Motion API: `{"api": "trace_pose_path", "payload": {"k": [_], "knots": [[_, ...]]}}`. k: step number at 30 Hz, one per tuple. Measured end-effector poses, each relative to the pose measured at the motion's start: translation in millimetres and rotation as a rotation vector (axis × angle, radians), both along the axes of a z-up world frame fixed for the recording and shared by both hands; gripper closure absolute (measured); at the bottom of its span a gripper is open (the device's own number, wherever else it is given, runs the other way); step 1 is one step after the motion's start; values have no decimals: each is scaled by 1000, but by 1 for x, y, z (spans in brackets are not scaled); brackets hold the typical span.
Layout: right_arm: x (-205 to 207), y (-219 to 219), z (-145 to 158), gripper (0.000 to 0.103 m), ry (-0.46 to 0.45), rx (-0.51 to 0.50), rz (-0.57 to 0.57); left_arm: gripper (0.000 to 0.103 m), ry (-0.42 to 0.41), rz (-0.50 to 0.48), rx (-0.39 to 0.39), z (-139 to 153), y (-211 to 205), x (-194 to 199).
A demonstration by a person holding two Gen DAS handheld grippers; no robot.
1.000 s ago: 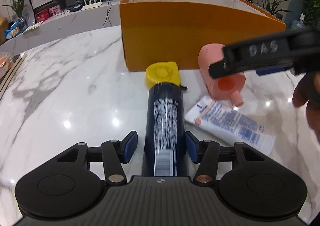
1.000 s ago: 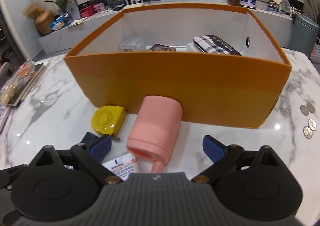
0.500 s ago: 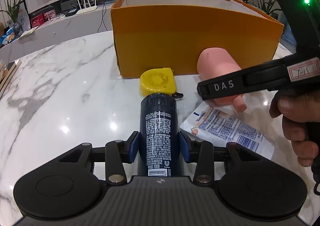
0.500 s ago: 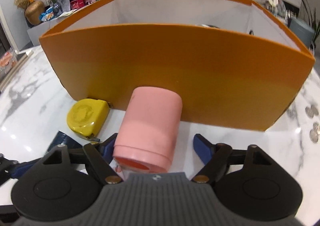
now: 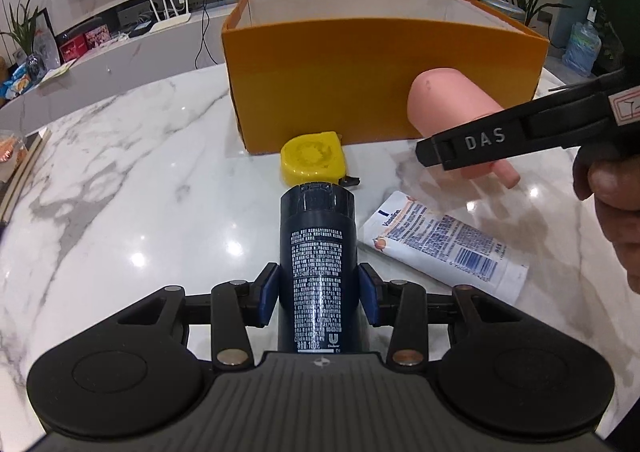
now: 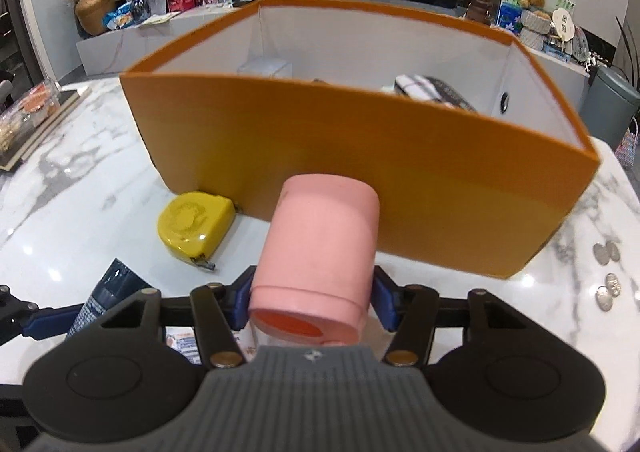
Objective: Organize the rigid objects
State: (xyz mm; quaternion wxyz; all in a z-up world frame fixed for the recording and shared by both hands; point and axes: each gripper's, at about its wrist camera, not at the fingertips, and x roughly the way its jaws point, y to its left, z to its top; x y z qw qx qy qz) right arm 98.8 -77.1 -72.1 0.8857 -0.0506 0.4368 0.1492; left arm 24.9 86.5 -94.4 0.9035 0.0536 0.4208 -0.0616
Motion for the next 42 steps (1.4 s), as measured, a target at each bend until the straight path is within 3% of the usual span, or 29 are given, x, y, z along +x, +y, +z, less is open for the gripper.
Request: {"api": "trace_pose_path", "payload": {"k": [21,31,42], "knots": [[-39,-34,78,45,-148,31,-2,56,-186,12,37,74,7,-22],[-46,-47,136,45,-252,2,38,56,-185,-41,-39,154,6,12],[-21,-55,228,45,-357,-46,101,56,-214,-95,-39,250,-18,58]]}}
